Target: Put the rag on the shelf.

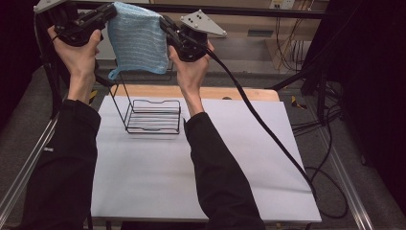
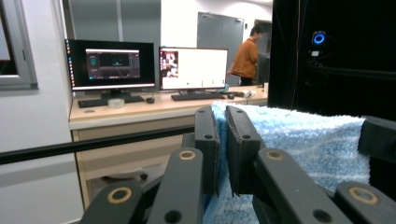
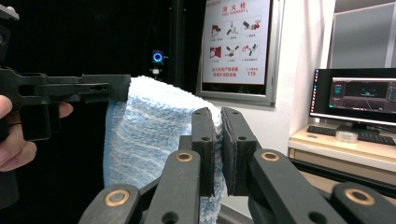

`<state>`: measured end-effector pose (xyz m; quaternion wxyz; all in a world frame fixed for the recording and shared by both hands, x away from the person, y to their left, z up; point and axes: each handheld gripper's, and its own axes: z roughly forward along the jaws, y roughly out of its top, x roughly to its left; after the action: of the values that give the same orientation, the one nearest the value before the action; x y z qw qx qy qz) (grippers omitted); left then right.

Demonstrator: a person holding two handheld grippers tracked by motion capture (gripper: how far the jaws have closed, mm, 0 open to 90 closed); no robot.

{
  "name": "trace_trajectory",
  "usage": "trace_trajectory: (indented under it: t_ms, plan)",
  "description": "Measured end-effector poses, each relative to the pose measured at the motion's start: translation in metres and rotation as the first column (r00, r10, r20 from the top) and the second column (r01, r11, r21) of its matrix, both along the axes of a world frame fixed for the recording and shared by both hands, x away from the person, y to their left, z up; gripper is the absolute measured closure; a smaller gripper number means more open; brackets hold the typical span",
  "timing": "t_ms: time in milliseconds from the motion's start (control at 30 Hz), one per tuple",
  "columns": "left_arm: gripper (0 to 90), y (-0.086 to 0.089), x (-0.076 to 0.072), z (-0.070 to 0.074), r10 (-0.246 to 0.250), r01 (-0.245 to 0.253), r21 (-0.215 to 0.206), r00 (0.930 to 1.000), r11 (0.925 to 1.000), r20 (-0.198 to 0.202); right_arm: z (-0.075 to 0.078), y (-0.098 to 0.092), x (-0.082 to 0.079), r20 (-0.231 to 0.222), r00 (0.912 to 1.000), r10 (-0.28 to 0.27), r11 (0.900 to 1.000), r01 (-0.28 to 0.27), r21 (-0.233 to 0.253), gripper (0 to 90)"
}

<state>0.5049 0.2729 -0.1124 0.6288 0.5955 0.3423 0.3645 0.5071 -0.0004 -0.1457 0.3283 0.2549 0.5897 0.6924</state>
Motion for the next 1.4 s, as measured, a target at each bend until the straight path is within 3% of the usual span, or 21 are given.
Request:
trace_trajectory:
  t_ms: [133,200,300,500,800,1100,1400]
  plan:
    - [83.9,-0.002,-0.001,-0.003,-0.007,0.007,0.005,1.0,1.0,-0.003,-0.003,0.002,0.0,-0.003,1.0,-0.005,1.0,0.005,-0.018,85.0]
    - [83.9,-0.001,-0.002,-0.009,-0.002,0.002,0.024,0.9999,0.9997,-0.013,-0.004,0.003,0.0,-0.003,0.9999,-0.01,0.999,0.01,-0.037,85.0]
    - [83.9,0.004,-0.001,-0.021,-0.007,0.007,0.01,0.9996,0.9999,-0.027,-0.007,0.004,0.001,-0.008,0.9999,-0.015,0.998,0.014,-0.057,85.0]
    - [83.9,0.012,0.003,-0.041,-0.008,0.008,-0.002,0.9985,1.0,-0.054,-0.016,0.005,0.009,-0.047,0.9988,-0.011,0.997,0.008,-0.071,84.9]
    - [83.9,0.026,0.001,-0.056,0.005,-0.004,0.011,0.9977,0.9999,-0.067,-0.031,0.016,0.017,-0.084,0.9964,0.008,0.994,-0.017,-0.108,84.9]
    - [83.9,0.029,-0.007,-0.075,-0.019,0.022,0.029,0.9954,0.9993,-0.094,-0.047,0.016,0.016,-0.158,0.9874,0.015,0.99,-0.036,-0.133,84.9]
    - [83.8,0.029,-0.016,-0.086,-0.041,0.046,0.051,0.9932,0.9976,-0.109,-0.057,0.011,0.011,-0.19,0.9812,0.035,0.985,-0.066,-0.158,84.8]
